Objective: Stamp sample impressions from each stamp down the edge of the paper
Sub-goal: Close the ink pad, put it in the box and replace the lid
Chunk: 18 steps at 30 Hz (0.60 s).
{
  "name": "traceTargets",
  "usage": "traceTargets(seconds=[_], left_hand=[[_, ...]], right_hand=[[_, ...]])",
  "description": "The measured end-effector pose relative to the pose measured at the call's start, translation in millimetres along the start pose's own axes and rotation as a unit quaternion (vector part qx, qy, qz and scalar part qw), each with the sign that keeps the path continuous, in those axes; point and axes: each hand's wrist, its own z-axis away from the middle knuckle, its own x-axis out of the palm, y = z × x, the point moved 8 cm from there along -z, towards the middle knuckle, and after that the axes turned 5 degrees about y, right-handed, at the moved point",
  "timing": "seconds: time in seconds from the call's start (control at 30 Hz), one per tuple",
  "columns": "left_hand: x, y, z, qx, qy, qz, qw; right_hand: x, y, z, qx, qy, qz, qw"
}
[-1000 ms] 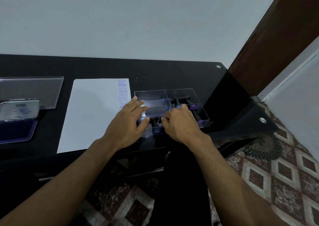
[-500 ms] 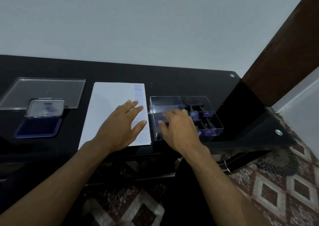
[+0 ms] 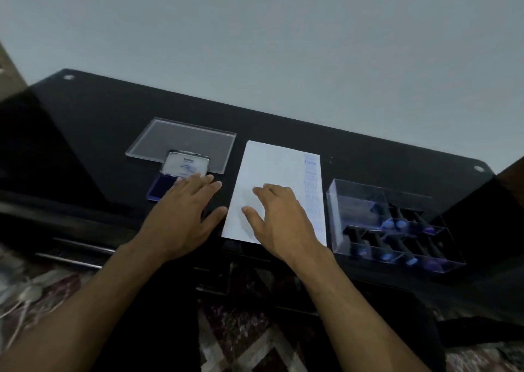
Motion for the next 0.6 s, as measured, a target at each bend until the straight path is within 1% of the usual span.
traceTargets(seconds=[0.2, 0.37, 0.6], left_hand=[[-12.5, -62.1, 21.4, -0.053, 0.020, -0.009, 0.998], [-17.4, -98.1, 28.8, -0.085, 0.048, -0.001, 0.995], [-13.7, -125.5, 25.2, -0.123, 0.061, 0.020, 0.990]], right_hand=[[26.9, -54.0, -20.6, -0.051, -0.014, -0.039, 0.998], [42.4, -86.6, -34.4, -0.082, -0.019, -0.047, 0.995], [63.3, -94.1, -49.3, -0.060, -0.012, -0.100, 0.993]])
